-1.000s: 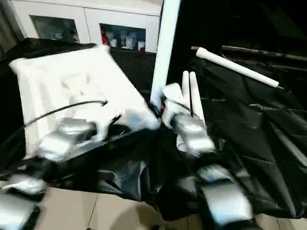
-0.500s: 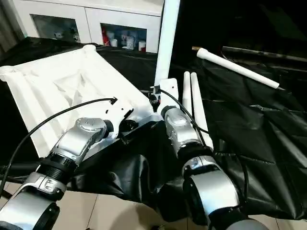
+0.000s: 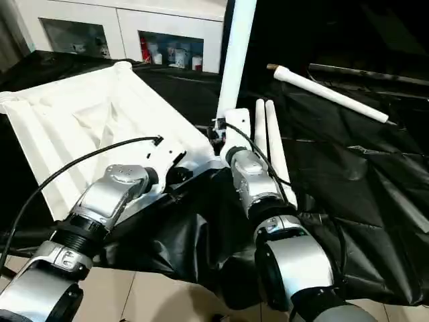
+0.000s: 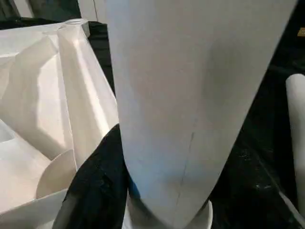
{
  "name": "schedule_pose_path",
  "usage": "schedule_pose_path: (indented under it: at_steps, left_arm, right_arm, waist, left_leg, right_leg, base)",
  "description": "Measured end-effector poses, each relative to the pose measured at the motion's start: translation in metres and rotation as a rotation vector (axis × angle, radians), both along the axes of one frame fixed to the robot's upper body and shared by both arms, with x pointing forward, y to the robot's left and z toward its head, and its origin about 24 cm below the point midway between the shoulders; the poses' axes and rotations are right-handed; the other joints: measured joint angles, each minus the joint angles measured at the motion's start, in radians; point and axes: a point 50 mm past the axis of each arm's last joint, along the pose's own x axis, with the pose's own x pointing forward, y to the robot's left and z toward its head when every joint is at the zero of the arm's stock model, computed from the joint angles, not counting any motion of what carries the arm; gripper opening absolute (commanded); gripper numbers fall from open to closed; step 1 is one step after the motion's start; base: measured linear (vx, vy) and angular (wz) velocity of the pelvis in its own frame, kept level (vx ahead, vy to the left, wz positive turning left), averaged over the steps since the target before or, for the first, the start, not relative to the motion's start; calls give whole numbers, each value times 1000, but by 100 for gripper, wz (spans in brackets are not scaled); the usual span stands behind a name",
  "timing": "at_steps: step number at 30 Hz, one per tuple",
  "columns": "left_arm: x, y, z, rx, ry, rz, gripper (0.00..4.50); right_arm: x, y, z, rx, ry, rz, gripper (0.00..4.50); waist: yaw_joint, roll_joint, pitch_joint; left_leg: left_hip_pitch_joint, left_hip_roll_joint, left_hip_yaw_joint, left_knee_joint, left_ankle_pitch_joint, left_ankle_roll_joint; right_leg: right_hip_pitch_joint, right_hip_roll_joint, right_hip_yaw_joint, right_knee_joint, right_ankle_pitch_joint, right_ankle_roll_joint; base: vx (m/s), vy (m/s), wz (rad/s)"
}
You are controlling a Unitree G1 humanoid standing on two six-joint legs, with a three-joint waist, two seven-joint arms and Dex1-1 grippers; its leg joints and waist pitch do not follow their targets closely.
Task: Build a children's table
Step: Insert table leg to table base
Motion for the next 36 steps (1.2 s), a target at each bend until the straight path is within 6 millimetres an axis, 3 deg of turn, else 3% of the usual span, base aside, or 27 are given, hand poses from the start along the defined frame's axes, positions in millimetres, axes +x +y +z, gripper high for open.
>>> schedule_pose_path:
  at_steps: [6,16,18,25,29,32,36]
  left_arm:
    - [0,1,2,-6,-2,-11,0]
    - [1,6,6,0,-28,-34,0]
    - [1,6,7,5,-37,-46,0]
    - [1,10,10,11,-56,-77,0]
    - [0,16,13,16,-75,-147,0]
    - [-2,21,14,1,-81,-216,0]
    - [-10,31,12,-26,-60,-327,0]
  right_arm:
    - [-3,-1,-10,39,57,12,278]
    - [-2,1,-4,100,43,64,356]
    - [-2,0,-3,112,36,82,390]
    - [-1,-3,1,77,2,162,436]
    - [-4,-16,-3,-27,16,252,444]
    - [-10,-29,-9,-101,18,354,444]
    - [-23,-51,-7,-122,2,520,444]
  waist:
    - [-1,2,2]
    - [-1,2,2]
    - [0,3,2]
    - [4,4,3]
    - [15,9,7]
    - [30,9,7]
    - [52,9,7]
  left_leg:
    - [0,0,1,-1,0,0]
    - [0,1,1,-6,0,0]
    - [0,2,2,-6,0,0]
    - [-5,2,6,-3,3,5]
    - [-12,3,6,-1,4,5]
    - [-19,3,5,6,3,6]
    - [-21,4,5,14,1,11]
  right_leg:
    - [-1,0,0,0,0,0]
    - [-3,1,1,6,2,-3]
    - [-5,2,1,7,3,-6]
    - [-15,2,5,19,-3,-11]
    - [-22,2,4,22,-3,-12]
    - [-35,2,4,30,-6,-16]
    - [-37,1,5,38,-7,-19]
  base:
    - [0,0,0]
    - [0,0,0]
    - [0,0,0]
    - [0,0,0]
    - [0,0,0]
    - [0,0,0]
    - [0,0,0]
